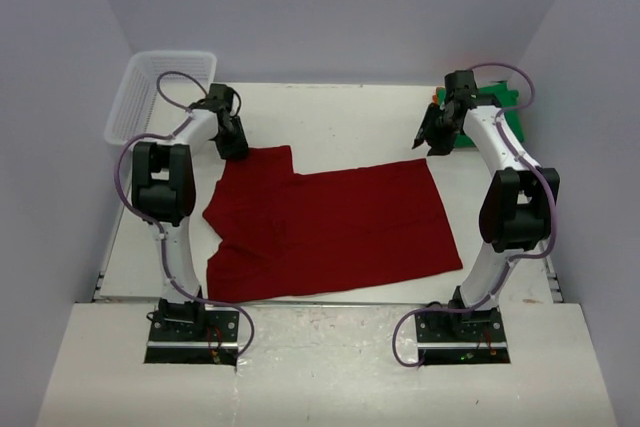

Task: Fold and stack the t-shirts
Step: Grap the side of the flattened tshirt furthest away from the robot with both arms

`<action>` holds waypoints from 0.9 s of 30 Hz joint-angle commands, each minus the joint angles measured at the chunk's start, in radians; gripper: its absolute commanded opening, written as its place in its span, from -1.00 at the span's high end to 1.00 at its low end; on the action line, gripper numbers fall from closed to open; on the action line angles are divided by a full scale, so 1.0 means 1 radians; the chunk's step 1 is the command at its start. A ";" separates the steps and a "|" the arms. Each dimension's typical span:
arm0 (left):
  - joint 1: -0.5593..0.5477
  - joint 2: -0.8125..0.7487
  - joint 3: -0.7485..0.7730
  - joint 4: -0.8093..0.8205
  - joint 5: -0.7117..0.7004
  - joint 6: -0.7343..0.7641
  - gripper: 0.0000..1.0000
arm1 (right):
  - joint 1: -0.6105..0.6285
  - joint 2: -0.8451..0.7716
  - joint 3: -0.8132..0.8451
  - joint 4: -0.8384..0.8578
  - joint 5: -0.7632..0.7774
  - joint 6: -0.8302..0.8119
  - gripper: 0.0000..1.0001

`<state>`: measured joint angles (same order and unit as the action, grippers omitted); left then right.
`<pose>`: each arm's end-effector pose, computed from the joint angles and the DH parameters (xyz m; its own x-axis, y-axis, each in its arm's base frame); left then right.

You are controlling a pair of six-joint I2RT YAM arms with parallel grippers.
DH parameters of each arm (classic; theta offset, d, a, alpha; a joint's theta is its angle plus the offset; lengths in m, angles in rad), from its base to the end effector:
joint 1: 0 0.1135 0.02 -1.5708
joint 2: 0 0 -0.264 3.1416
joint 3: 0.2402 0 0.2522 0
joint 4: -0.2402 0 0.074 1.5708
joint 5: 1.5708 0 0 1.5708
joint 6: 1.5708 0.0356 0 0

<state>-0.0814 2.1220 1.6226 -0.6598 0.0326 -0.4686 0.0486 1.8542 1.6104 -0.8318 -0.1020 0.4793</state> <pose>0.4443 -0.0374 0.1733 -0.8576 -0.3829 -0.3435 -0.3284 0.9215 -0.2073 0.3974 0.0230 0.2698 -0.8244 0.4192 -0.3803 0.3195 0.8993 0.2986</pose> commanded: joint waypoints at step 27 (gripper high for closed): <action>-0.083 0.070 0.143 -0.095 -0.240 0.033 -0.25 | -0.013 -0.047 0.105 -0.047 -0.080 -0.036 0.05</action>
<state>-0.1486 2.2074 1.7756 -0.7509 -0.1883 -0.4519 0.0433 1.8542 1.6608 -0.8715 -0.1680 0.4587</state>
